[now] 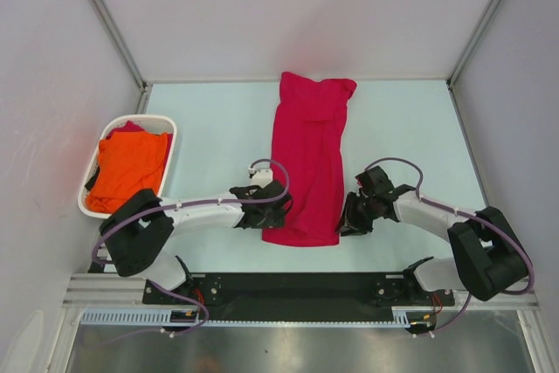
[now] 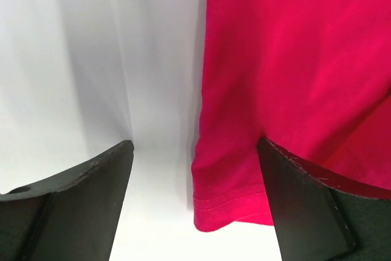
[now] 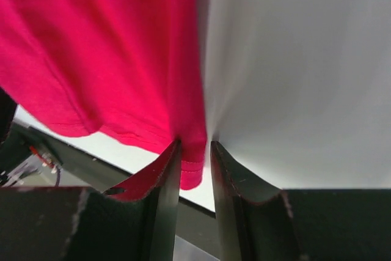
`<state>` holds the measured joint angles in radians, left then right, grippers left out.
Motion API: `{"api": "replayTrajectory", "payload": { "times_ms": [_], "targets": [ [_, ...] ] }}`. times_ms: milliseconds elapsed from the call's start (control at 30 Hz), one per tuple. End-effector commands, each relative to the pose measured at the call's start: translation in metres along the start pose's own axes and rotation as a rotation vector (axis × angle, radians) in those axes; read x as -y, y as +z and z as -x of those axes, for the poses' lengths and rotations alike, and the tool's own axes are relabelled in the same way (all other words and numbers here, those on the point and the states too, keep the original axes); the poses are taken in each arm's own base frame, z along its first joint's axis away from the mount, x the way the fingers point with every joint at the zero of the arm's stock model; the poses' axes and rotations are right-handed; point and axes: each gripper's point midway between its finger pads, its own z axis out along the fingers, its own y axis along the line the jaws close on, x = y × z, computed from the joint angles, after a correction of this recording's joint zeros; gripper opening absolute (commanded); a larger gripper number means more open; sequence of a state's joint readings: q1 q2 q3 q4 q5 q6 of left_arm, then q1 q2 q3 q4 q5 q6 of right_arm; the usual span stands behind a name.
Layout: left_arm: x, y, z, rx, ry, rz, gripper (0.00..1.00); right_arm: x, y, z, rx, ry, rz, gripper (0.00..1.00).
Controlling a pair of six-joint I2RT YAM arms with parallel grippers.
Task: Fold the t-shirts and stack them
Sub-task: Rotate the tshirt 90 degrees
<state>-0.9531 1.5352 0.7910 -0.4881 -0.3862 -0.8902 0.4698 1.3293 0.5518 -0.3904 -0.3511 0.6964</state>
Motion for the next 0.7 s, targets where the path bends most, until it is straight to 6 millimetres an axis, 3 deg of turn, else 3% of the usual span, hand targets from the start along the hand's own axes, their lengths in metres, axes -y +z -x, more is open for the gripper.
{"api": "replayTrajectory", "payload": {
  "times_ms": [0,133,233,267,333,367,667],
  "targets": [
    [0.008,0.016,-0.022,-0.083,-0.021,-0.024,0.87,0.000,0.014,-0.012,-0.071,-0.009,0.015,0.32],
    [0.011,0.019,-0.024,-0.092,-0.019,-0.035,0.77,-0.002,0.017,-0.014,-0.097,-0.020,0.019,0.32],
    [0.015,0.023,-0.027,-0.108,-0.007,-0.049,0.49,-0.002,0.018,-0.013,-0.103,-0.032,0.009,0.31],
    [0.015,0.024,-0.029,-0.115,-0.002,-0.048,0.31,-0.002,0.018,-0.013,-0.105,-0.037,0.007,0.23],
    [0.015,0.025,-0.030,-0.123,0.006,-0.041,0.15,-0.002,0.017,-0.011,-0.109,-0.058,-0.008,0.01],
    [0.013,0.025,-0.031,-0.125,0.007,-0.033,0.02,-0.002,0.016,-0.009,-0.106,-0.068,-0.016,0.00],
    [-0.014,0.016,-0.030,-0.128,-0.025,0.065,0.00,0.040,0.005,0.003,-0.060,-0.108,-0.293,0.00]
  ]
}}
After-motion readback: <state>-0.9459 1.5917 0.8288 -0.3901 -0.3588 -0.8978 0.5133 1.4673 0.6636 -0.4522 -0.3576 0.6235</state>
